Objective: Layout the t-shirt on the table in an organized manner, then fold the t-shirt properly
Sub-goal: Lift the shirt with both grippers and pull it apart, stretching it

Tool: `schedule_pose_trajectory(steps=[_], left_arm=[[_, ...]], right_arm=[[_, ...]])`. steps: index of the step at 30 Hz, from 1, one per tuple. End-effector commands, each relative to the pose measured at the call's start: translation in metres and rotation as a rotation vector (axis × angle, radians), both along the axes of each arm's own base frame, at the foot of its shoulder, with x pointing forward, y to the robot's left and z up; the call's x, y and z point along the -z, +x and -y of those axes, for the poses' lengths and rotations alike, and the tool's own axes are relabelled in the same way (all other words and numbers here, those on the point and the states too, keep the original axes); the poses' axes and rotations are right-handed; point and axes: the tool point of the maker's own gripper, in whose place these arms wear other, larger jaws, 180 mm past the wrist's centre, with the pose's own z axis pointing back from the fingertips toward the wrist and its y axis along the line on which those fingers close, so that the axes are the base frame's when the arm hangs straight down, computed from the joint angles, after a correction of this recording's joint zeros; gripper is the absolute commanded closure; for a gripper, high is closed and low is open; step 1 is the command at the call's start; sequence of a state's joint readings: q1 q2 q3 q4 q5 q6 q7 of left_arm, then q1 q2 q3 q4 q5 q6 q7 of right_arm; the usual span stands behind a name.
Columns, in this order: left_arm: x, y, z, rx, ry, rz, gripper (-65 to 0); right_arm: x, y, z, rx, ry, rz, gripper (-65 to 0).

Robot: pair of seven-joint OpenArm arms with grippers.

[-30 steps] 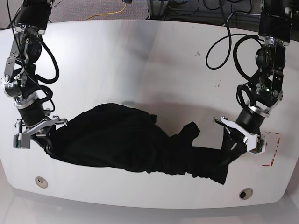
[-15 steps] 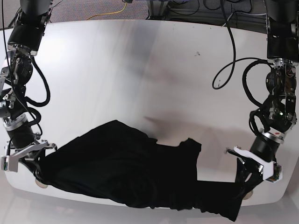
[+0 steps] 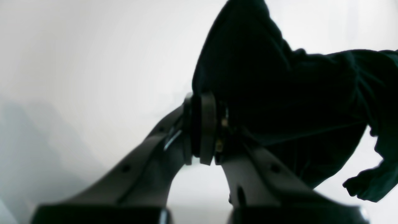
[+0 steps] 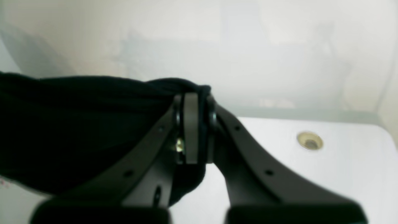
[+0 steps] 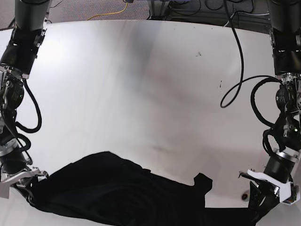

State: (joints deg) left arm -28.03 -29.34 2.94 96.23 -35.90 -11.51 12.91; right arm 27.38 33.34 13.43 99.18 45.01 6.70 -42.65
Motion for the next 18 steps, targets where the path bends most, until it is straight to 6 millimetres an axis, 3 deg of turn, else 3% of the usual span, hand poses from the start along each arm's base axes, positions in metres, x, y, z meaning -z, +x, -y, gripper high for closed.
schedule_pose_trajectory(steps=[1,6,14,18], left_arm=[[-0.041,0.000,-0.028,-0.095,-0.014,0.091,0.0],[-0.058,0.000,-0.026,-0.093,-0.012,0.124,0.0],[-0.102,0.003,-0.033,-0.102,-0.027,0.198,-0.1],[-0.108,0.001,-0.031,-0.100,-0.019,0.200,-0.1]], right_arm=[[-0.037,0.003,0.018,0.066,-0.041,0.095,0.0],[-0.051,0.014,0.016,0.051,-0.044,0.112,0.0],[-0.087,0.026,0.024,0.062,-0.018,0.166,0.0],[-0.101,0.031,0.029,0.063,-0.009,0.163,0.0]])
